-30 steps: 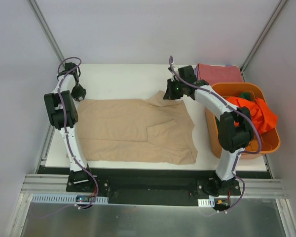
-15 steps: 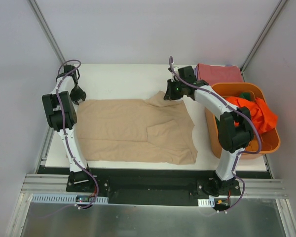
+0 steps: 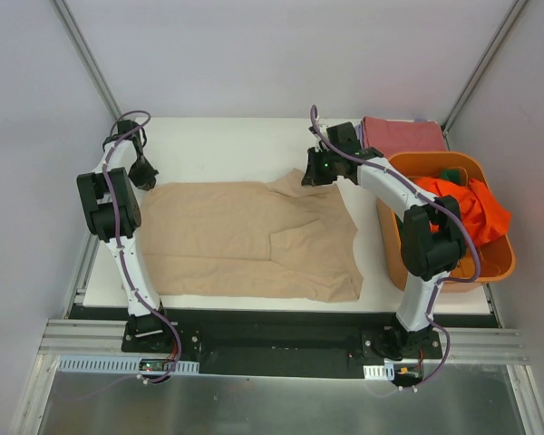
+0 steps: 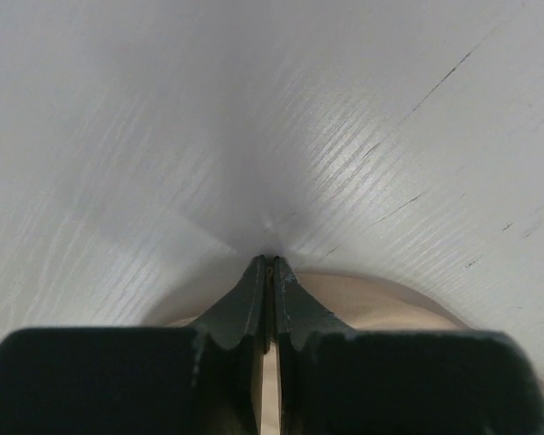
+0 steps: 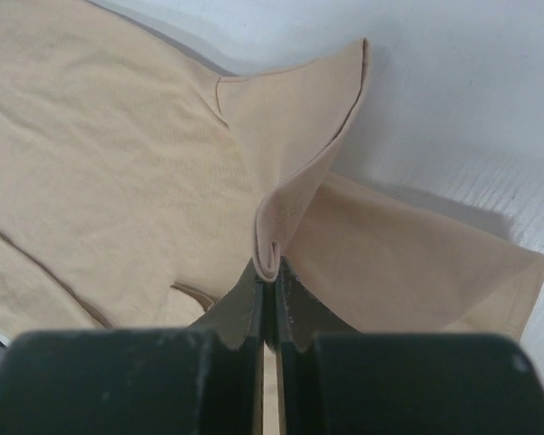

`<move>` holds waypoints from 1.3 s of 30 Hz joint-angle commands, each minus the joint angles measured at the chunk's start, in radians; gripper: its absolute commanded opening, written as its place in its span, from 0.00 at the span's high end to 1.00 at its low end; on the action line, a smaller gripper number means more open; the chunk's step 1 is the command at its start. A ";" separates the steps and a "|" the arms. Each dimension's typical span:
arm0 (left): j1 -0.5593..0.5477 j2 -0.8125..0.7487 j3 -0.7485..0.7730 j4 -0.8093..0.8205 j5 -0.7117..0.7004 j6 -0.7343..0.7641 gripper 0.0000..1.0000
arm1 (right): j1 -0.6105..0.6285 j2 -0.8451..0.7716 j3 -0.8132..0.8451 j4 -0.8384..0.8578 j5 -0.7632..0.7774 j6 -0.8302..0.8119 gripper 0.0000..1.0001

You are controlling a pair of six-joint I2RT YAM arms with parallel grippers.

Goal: Fold and stack the t-shirts
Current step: Grap the side of the flattened tshirt furthest away from the robot with both arms, then fold the other side of the tshirt into a rectangle

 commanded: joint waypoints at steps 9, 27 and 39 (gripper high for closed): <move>0.007 -0.363 -0.337 0.038 -0.023 -0.021 1.00 | 0.032 -0.235 -0.168 0.011 -0.059 -0.049 1.00; 0.007 -0.866 -0.855 0.213 -0.170 -0.159 1.00 | 0.044 -0.666 -0.562 -0.047 -0.091 -0.061 1.00; 0.009 -0.971 -0.960 0.226 -0.270 -0.197 1.00 | 0.044 -0.751 -0.660 -0.069 -0.035 -0.066 1.00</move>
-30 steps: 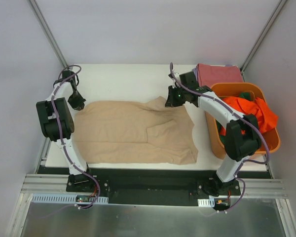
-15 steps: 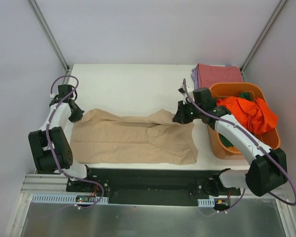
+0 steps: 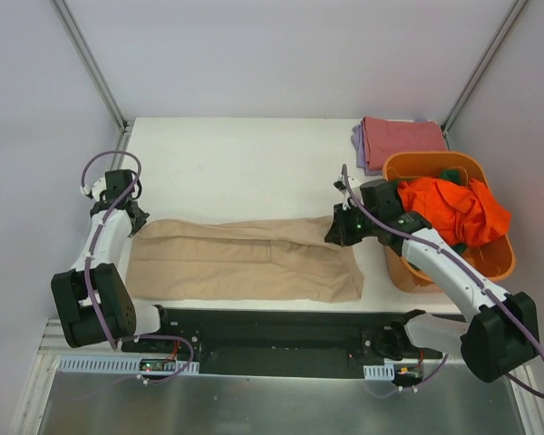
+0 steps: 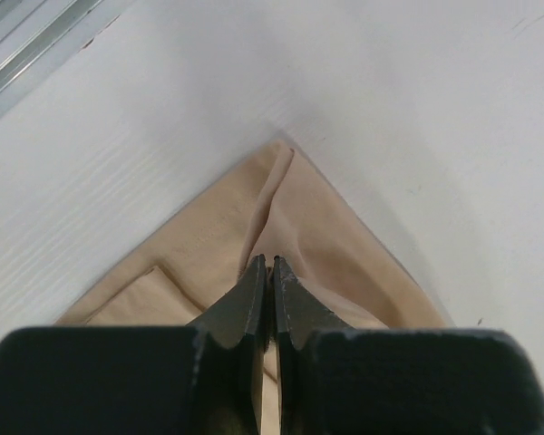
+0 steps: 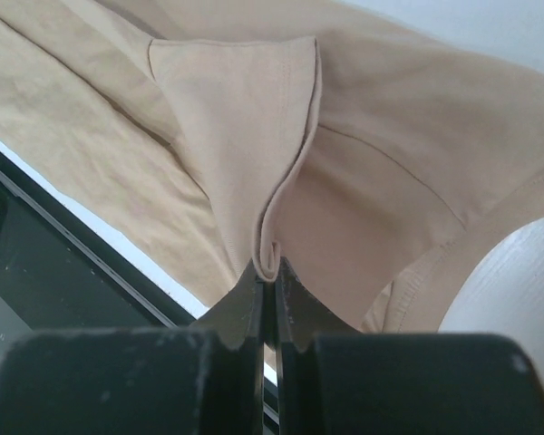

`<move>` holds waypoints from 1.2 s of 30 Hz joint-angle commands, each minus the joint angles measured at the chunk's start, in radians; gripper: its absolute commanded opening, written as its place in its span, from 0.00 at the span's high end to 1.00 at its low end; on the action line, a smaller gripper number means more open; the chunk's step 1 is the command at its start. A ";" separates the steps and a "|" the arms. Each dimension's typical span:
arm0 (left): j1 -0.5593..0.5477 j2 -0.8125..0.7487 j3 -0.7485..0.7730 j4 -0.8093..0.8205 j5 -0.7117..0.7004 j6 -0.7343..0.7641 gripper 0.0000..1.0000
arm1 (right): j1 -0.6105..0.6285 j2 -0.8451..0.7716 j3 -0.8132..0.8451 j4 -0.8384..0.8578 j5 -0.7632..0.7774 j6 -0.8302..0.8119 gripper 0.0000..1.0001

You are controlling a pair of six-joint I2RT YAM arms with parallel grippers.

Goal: Fold and stack the t-shirts
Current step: Fold the other side of the tshirt into a rectangle

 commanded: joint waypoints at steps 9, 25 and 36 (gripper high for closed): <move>0.009 -0.100 -0.127 0.030 -0.053 -0.055 0.97 | 0.004 -0.042 -0.058 0.014 0.013 -0.019 1.00; 0.009 -0.319 -0.158 -0.083 -0.187 -0.234 0.01 | 0.008 -0.152 -0.248 0.012 -0.117 0.078 0.72; 0.007 -0.397 -0.101 -0.017 0.171 -0.201 0.01 | 0.005 -0.278 -0.290 0.126 -0.018 0.180 0.04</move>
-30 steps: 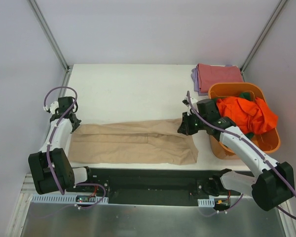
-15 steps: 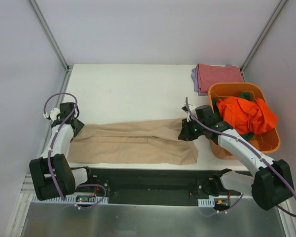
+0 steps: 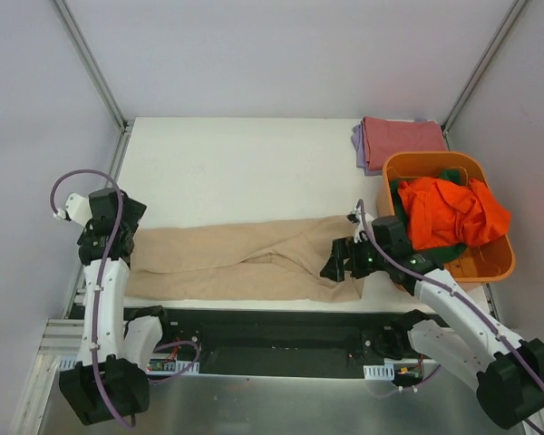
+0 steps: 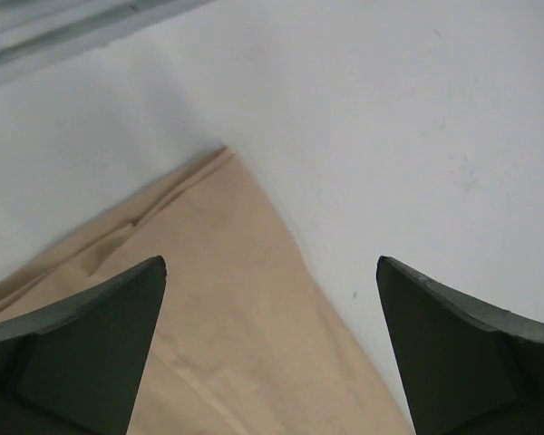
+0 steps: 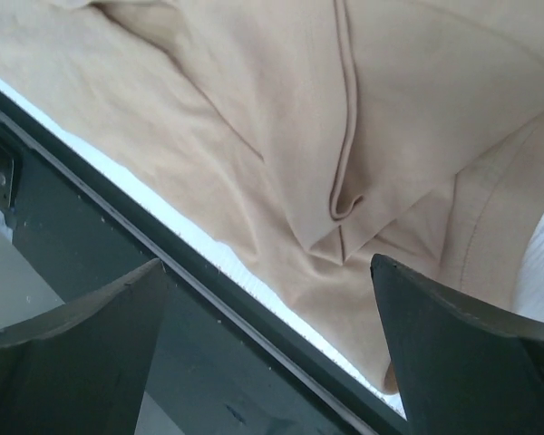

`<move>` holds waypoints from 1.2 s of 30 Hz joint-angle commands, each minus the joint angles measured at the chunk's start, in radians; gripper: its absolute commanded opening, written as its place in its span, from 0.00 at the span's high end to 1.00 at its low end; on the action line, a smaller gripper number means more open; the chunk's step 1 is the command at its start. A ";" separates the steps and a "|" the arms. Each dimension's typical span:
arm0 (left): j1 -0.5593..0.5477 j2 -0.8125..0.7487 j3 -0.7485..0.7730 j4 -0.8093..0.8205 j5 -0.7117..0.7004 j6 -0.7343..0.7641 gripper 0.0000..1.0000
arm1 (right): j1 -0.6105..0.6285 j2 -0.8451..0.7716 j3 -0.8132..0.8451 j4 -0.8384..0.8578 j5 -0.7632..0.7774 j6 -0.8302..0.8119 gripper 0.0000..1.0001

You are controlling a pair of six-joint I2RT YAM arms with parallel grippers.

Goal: Fold and stack the t-shirts
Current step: Fold the other side of the tshirt into a rectangle

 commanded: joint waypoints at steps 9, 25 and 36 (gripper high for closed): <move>-0.068 0.437 -0.023 0.184 0.489 0.100 0.01 | 0.010 0.447 0.255 0.202 -0.006 0.034 0.04; -0.067 0.545 -0.046 0.204 0.397 0.125 0.01 | 0.188 0.483 0.199 0.145 -0.282 -0.116 0.04; -0.067 0.546 -0.046 0.202 0.383 0.128 0.01 | 0.418 0.308 0.223 -0.082 0.025 -0.239 0.04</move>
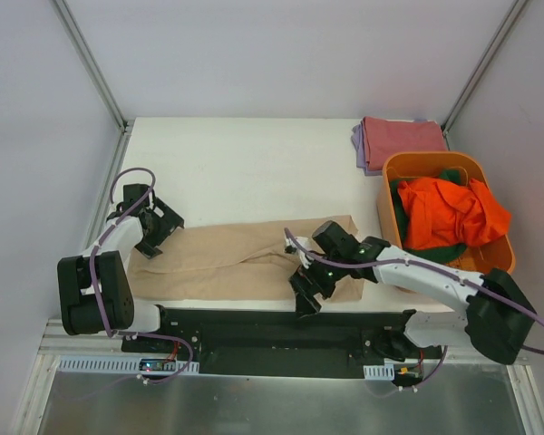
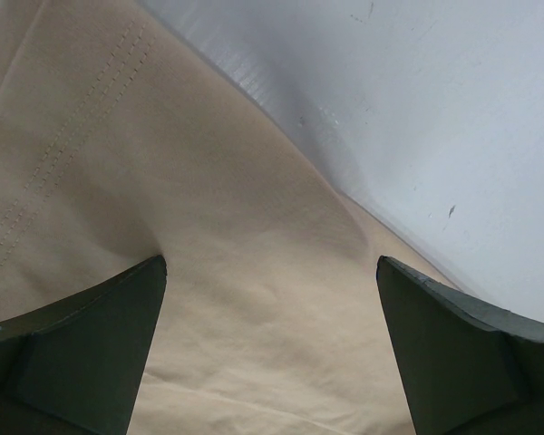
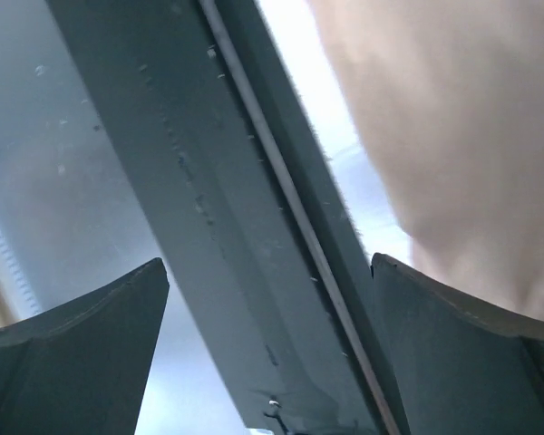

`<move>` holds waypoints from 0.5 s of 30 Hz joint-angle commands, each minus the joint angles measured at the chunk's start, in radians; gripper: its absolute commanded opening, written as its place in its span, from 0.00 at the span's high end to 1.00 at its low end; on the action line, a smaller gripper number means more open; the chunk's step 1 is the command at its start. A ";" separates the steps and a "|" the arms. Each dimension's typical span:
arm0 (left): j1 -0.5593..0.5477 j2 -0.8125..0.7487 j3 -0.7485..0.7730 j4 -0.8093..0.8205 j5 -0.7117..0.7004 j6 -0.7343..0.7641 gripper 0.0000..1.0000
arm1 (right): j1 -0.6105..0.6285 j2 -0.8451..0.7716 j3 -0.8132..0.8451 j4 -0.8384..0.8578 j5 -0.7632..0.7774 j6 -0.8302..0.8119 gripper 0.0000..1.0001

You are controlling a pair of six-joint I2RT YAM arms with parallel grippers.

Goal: Fold and stack the t-shirts
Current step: Fold the other side of the tshirt into a rectangle

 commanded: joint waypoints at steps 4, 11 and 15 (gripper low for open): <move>0.000 0.008 0.002 0.009 -0.030 0.017 0.01 | -0.045 -0.145 0.088 -0.011 0.436 0.019 0.04; 0.000 0.015 -0.001 0.010 -0.028 0.015 0.01 | -0.253 0.098 0.229 0.022 0.329 0.148 0.01; 0.000 0.017 0.000 0.010 -0.028 0.017 0.01 | -0.278 0.254 0.306 0.020 0.333 0.161 0.13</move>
